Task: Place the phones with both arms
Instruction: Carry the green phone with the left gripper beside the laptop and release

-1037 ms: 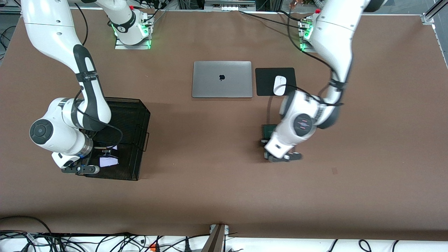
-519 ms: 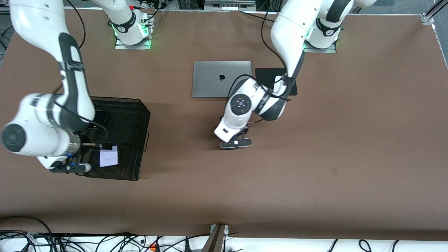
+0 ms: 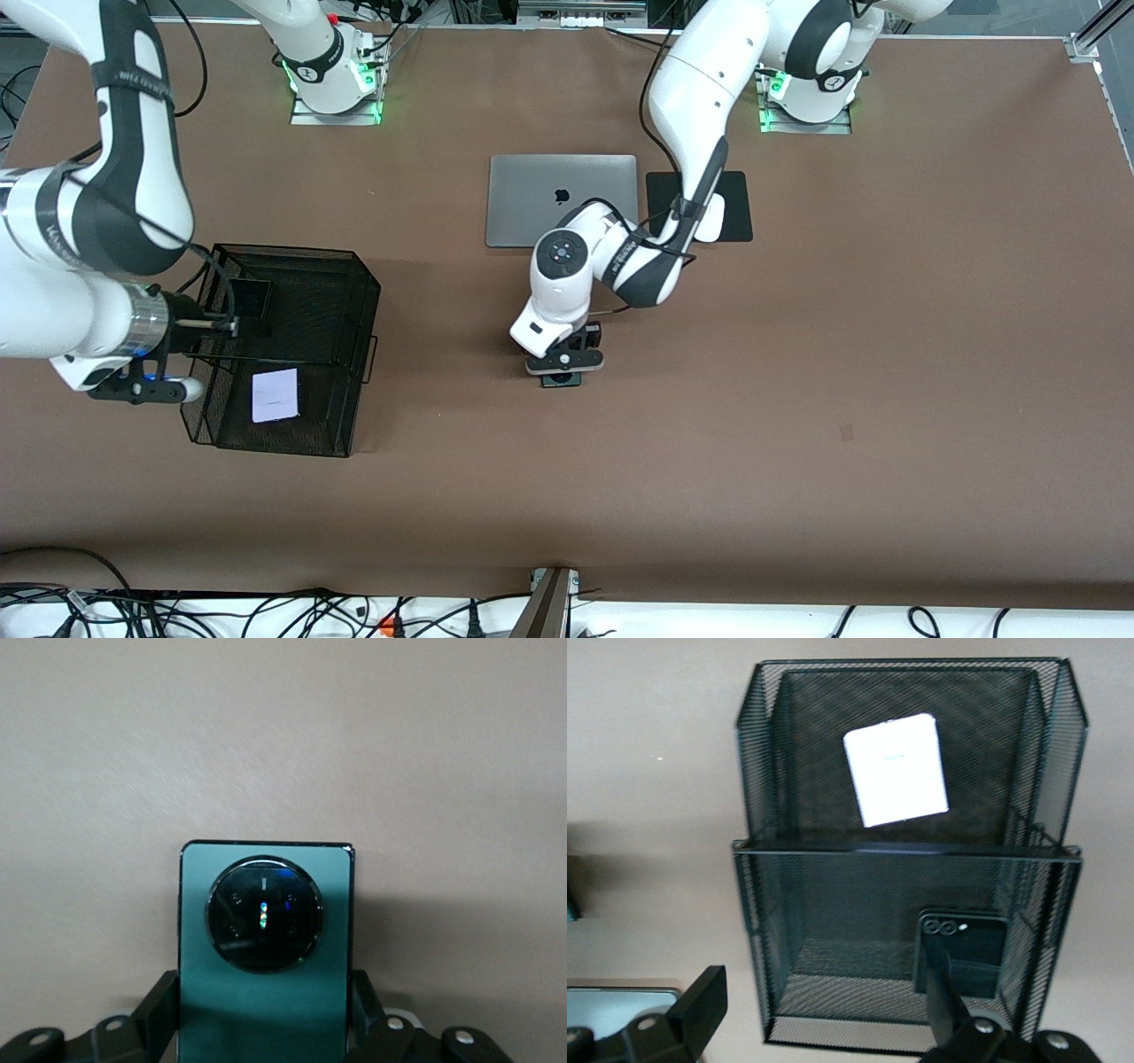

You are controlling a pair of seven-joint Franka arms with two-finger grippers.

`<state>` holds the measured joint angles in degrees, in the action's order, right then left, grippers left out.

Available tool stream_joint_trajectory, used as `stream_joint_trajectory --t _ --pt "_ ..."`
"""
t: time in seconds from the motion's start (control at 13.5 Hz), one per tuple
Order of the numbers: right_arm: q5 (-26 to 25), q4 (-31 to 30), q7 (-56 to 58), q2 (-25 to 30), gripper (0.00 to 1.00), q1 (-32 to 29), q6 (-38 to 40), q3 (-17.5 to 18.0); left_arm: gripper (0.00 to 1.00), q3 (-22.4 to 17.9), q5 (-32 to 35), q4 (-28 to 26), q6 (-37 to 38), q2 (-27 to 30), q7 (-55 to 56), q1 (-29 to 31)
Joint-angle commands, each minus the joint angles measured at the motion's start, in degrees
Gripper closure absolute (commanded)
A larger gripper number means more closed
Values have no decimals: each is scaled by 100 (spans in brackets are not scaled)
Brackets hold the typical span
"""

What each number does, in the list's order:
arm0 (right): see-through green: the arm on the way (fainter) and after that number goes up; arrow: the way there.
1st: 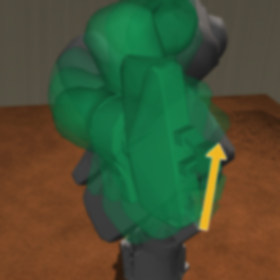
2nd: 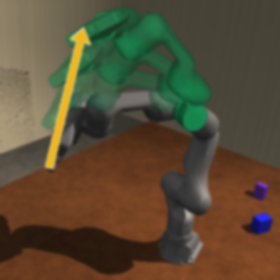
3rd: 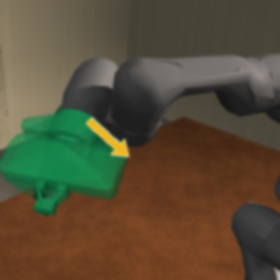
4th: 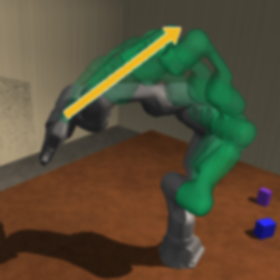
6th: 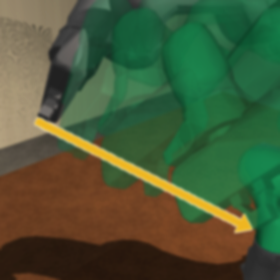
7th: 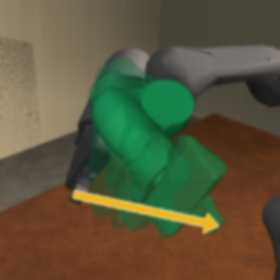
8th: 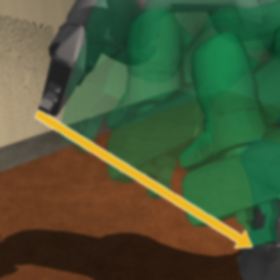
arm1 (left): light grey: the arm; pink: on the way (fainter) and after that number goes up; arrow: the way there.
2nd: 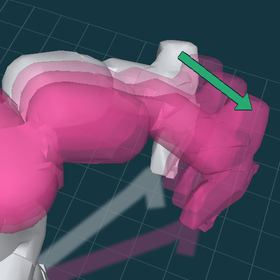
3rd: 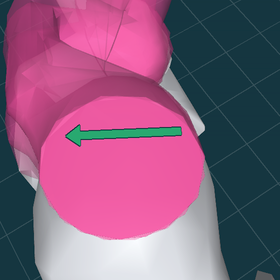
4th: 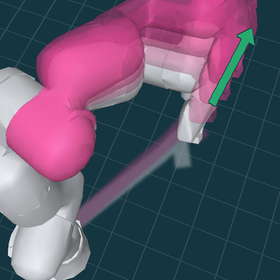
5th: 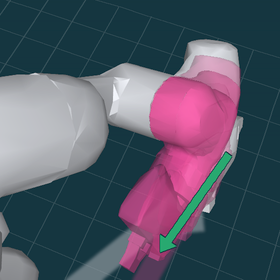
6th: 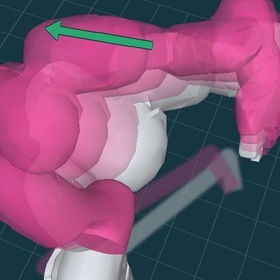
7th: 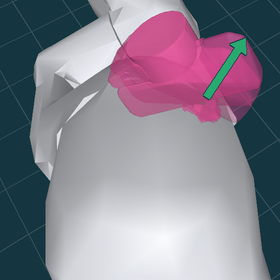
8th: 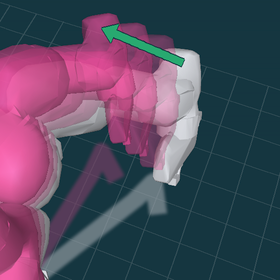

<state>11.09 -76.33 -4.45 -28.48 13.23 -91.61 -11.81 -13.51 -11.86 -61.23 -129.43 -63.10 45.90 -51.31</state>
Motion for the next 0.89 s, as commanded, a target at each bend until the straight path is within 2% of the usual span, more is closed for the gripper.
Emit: stream_joint_trajectory --t 0.0,0.07,0.22,0.37,0.52,0.67,0.81 --pt "77 -84 -214 123 1 22 56 82 32 -117 105 243 32 -114 156 -46" --pt "77 -93 -214 115 1 22 56 82 0 -126 114 234 32 -106 156 -46" --pt "77 -110 -214 123 1 22 56 82 0 -204 175 225 154 43 113 -11" --pt "77 -110 -223 124 1 39 64 99 0 -223 158 225 662 341 69 190" --pt "69 -102 -493 132 1 40 134 414 0 -100 97 103 1286 893 -464 681" --pt "-10 -75 -1213 132 1 101 39 897 0 -12 70 -527 1701 1552 -1071 1051" --pt "-19 -49 -1688 71 1 468 -337 1013 0 -20 70 -1335 1702 2185 -1642 1324"
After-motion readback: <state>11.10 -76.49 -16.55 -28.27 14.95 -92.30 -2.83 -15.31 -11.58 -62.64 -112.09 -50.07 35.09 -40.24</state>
